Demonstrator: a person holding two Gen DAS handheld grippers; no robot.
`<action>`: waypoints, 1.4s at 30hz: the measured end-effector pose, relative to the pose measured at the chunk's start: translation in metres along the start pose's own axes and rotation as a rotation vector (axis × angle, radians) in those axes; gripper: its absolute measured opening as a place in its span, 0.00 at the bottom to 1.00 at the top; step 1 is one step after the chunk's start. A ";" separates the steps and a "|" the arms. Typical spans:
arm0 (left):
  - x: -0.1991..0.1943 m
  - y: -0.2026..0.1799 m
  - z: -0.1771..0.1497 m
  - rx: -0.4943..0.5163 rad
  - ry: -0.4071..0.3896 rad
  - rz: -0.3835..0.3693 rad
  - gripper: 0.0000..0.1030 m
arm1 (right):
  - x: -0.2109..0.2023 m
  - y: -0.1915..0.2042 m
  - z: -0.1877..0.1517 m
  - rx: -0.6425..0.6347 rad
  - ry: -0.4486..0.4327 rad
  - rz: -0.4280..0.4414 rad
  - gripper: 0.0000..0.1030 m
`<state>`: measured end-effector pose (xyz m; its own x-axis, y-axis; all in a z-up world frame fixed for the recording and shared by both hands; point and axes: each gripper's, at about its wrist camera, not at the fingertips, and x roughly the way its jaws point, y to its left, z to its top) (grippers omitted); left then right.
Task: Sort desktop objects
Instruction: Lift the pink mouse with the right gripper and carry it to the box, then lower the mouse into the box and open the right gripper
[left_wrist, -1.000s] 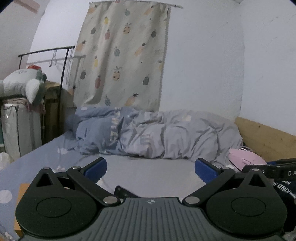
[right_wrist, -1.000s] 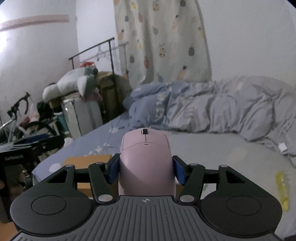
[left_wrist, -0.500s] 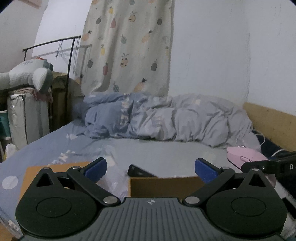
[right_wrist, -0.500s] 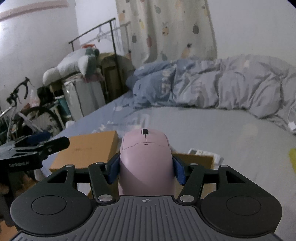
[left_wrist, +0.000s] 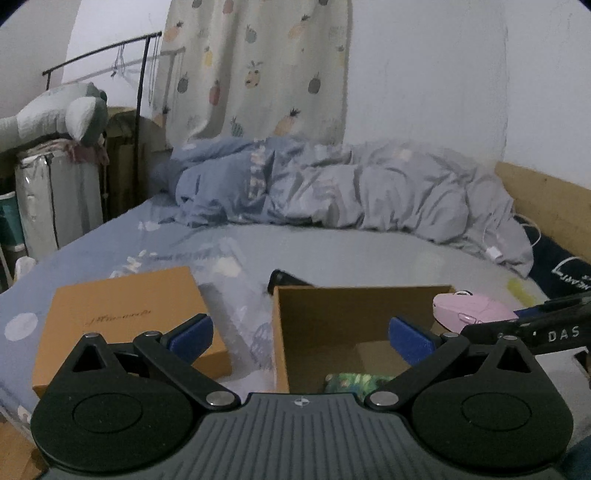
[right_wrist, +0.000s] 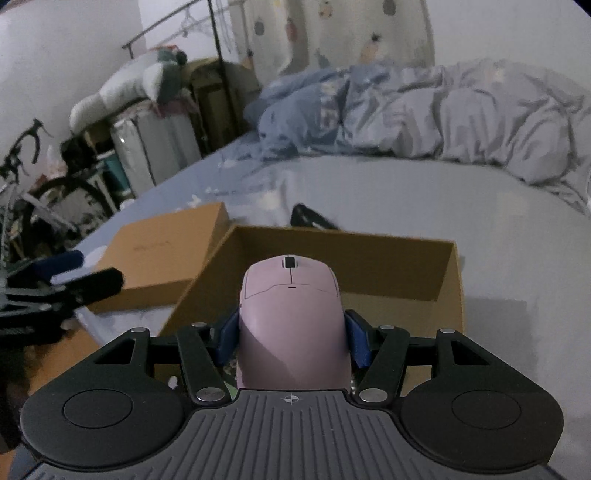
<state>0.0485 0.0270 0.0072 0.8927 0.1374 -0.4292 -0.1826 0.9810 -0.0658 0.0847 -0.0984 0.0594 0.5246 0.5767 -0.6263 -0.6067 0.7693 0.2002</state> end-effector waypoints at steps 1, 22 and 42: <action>0.001 0.002 0.000 -0.003 0.001 0.004 1.00 | 0.005 0.000 -0.004 0.001 0.009 -0.001 0.61; 0.014 0.002 -0.011 0.003 0.064 0.038 1.00 | 0.072 0.018 -0.018 -0.109 0.174 -0.003 0.61; 0.016 0.014 -0.009 -0.026 0.077 0.094 1.00 | 0.114 0.052 -0.026 -0.198 0.298 0.001 0.61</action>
<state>0.0564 0.0420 -0.0082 0.8372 0.2167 -0.5021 -0.2754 0.9603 -0.0446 0.0977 -0.0001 -0.0209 0.3447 0.4493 -0.8242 -0.7265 0.6837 0.0688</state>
